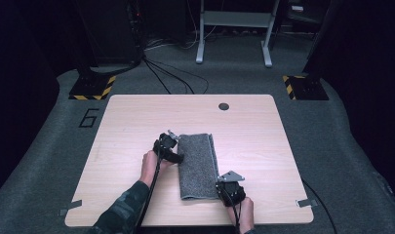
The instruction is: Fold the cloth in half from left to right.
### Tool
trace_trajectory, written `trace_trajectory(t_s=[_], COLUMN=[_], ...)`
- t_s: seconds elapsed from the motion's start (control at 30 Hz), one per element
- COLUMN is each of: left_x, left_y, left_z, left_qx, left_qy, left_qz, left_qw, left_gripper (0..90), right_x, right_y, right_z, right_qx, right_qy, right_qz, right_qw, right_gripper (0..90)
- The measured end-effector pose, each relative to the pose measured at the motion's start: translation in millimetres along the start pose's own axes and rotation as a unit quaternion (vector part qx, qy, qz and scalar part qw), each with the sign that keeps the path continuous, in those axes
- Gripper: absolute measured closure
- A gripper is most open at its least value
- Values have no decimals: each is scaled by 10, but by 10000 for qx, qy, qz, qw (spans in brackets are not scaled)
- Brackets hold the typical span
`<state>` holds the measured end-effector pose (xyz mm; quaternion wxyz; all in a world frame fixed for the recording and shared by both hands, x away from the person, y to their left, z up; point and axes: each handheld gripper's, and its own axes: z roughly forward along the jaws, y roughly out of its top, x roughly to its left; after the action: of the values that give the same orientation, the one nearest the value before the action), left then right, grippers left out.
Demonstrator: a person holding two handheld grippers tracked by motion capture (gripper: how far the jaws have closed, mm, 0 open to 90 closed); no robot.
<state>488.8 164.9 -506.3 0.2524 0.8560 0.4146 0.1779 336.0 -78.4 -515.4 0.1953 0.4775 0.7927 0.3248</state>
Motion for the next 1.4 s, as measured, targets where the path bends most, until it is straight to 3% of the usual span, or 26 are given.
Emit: trace_trajectory(t_s=[0.07,0.1,0.27,0.33,0.47,0.5,0.67,0.7,0.83,0.87,0.9,1.03,1.13,1.23,1.37,1.4], left_x=[8,19,12,-62,-280,-348,-571,-596,-689,-705,-713,-709,-649,-510,-287,-226], left_y=[5,10,-11,-60,-209,-264,-512,-557,-698,-730,-761,-817,-792,-706,-554,-507], left_z=[13,23,-23,-123,-354,-403,-490,-507,-563,-572,-579,-624,-671,-704,-662,-643], left_qx=[-54,-71,-11,-76,-243,-191,-139,-141,-65,-60,-70,-57,-179,-297,-429,-489], left_qy=[59,47,-18,-146,-338,-422,-659,-711,-815,-828,-843,-889,-1026,-1014,-934,-830], left_qz=[41,22,-71,-31,247,357,531,565,666,685,683,696,600,431,173,83], left_qw=[10000,10000,10000,9999,9988,9983,9963,9958,9944,9942,9941,9936,9927,9935,9946,9953], left_gripper=[197,197,179,165,154,154,147,146,127,121,120,110,82,66,48,45], right_x=[6,2,29,8,-49,-57,-109,-136,-212,-243,-255,-347,-448,-562,-666,-679], right_y=[-9,-19,-31,-27,-6,0,53,67,149,162,188,305,405,509,694,725], right_z=[-3,-5,-13,-8,-10,-10,-6,-6,14,21,33,74,135,214,331,349], right_qx=[-27,-37,-44,-80,-76,-88,-87,-110,-126,-105,-101,-103,-70,-136,178,209], right_qy=[-14,-23,-16,15,64,67,101,93,169,221,269,298,306,439,511,578], right_qz=[21,-53,41,8,-10,29,127,39,172,55,127,69,44,-40,-173,-132], right_qw=[10000,10000,10000,10000,10000,9999,9998,9999,9996,9997,9995,9995,9995,9989,9984,9980], right_gripper=[883,880,816,786,706,683,575,537,420,392,370,198,95,20,0,0])
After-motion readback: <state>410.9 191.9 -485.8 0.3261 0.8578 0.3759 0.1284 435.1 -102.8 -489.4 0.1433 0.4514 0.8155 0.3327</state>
